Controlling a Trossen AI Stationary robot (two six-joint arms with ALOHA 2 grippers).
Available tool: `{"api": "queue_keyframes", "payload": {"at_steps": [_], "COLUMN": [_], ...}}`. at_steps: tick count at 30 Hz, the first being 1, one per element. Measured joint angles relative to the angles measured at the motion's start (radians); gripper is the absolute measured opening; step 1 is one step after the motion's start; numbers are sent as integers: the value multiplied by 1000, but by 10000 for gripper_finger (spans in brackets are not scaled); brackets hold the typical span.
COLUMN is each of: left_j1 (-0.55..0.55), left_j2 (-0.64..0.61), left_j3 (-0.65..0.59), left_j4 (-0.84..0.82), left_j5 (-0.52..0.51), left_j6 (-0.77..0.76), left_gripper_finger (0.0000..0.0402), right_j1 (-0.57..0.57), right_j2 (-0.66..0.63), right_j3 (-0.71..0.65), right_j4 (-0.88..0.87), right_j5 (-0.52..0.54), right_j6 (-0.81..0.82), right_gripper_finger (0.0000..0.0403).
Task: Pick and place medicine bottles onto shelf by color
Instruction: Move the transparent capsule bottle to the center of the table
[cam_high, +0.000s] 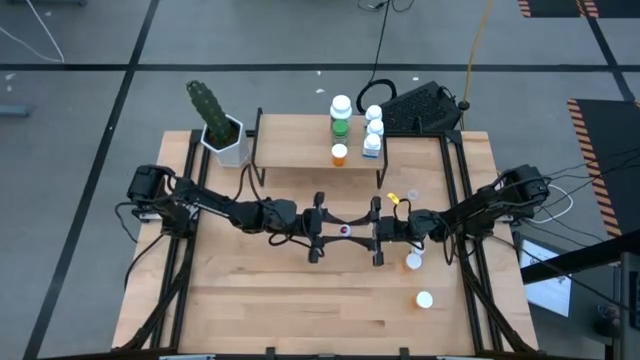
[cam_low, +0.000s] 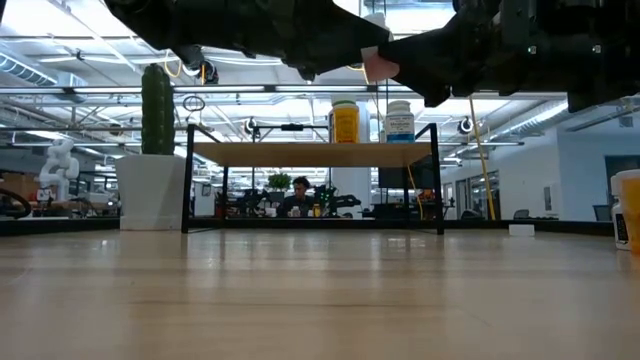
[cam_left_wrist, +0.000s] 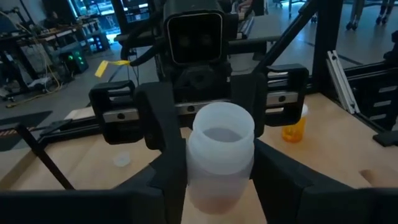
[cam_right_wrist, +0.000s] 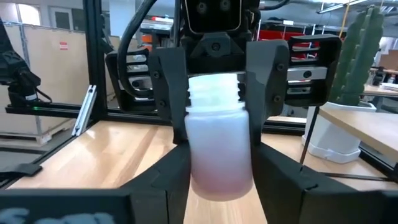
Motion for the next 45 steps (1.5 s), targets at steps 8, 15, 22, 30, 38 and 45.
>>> {"api": "queue_keyframes", "payload": {"at_steps": [8, 15, 22, 30, 38, 45], "left_j1": [8, 11, 11, -4, -8, -8], "left_j2": [0, 0, 0, 0, 45, 82], "left_j3": [-1, -2, -2, -2, -1, -3], "left_j4": [-58, -151, -216, -218, -189, -185], "left_j5": [-39, -73, -73, -73, -73, -71], "left_j6": [-10, -63, -145, -166, -179, -179], "left_gripper_finger": [166, 157, 161, 165, 164, 167], "right_j1": [0, -1, -1, -15, -64, -76], "right_j2": [-32, -192, -389, -526, -572, -577], "right_j3": [1, 0, 0, -1, -1, -1], "right_j4": [-136, -488, -848, -1118, -1152, -1153], "right_j5": [139, 224, 312, 507, 502, 501], "right_j6": [-11, 48, 104, 241, 209, 70], "right_gripper_finger": [215, 254, 258, 253, 243, 242]}}
